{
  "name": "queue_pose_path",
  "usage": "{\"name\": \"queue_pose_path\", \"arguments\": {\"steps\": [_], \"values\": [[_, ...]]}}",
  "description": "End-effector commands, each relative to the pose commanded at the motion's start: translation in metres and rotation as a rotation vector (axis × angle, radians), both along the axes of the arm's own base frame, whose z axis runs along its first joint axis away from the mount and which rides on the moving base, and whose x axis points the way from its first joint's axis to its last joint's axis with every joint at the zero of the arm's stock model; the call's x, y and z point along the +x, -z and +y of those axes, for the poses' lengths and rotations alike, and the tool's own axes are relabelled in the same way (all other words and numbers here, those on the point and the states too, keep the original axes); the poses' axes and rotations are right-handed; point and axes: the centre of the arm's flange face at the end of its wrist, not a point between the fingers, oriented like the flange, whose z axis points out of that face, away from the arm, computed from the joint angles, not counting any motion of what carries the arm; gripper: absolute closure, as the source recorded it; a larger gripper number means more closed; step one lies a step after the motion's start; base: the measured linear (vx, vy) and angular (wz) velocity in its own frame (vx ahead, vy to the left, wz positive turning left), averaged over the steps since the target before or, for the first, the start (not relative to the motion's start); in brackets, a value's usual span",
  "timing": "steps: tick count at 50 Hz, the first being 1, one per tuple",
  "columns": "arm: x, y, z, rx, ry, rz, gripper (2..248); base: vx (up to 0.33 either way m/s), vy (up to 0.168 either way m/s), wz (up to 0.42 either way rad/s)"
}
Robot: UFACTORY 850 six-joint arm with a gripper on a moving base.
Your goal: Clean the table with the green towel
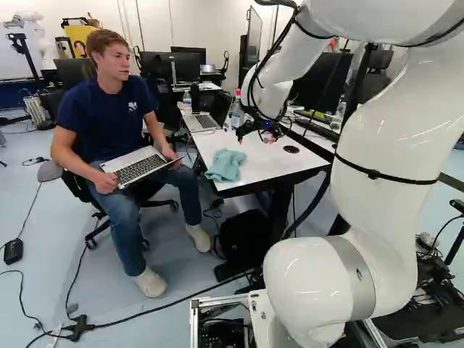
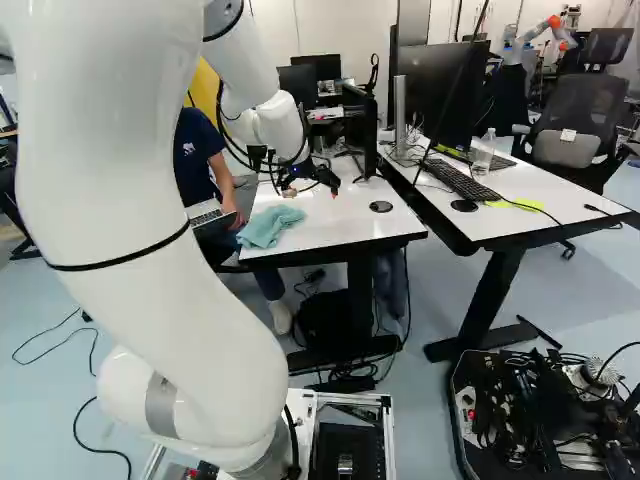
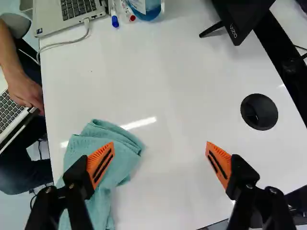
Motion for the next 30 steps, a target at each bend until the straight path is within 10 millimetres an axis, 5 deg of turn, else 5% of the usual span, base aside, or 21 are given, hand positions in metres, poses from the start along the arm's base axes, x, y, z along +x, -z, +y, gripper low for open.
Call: {"name": "queue_pose_path", "arguments": {"steps": [30], "values": [[-0.018,0.011,0.003,-0.006,-0.005,-0.064,3,0.000,0.000,0.000]]}}
